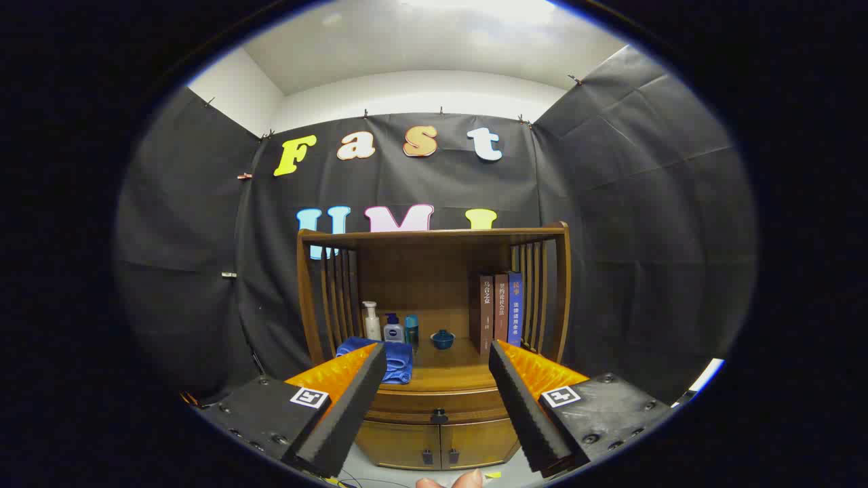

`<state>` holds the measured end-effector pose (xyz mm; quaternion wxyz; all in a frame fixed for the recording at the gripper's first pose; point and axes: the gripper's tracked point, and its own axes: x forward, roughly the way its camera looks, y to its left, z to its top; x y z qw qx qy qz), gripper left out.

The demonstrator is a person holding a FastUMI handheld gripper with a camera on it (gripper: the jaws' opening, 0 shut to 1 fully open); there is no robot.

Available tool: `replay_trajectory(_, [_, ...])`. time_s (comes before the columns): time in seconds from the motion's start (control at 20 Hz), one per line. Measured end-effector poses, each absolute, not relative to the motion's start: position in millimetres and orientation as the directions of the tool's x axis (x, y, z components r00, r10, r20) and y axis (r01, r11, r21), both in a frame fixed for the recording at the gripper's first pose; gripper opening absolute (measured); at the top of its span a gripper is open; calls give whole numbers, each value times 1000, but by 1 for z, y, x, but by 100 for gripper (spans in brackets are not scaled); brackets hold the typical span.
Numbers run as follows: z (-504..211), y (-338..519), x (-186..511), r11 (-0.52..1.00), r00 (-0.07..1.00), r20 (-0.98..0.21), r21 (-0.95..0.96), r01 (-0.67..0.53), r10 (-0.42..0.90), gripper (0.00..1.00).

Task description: Pull open the drawer, take out the items inside it, and place them on the countertop above the cabinet.

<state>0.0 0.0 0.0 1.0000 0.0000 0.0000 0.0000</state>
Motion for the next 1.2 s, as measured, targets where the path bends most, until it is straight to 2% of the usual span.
replay_trajectory(0.9, [-5, 11, 4, 1000, 1000, -7, 8, -16, 16, 98])
replay_trajectory(1.2, [-18, 12, 34, 999, 999, 2, 28, -42, 42, 98])
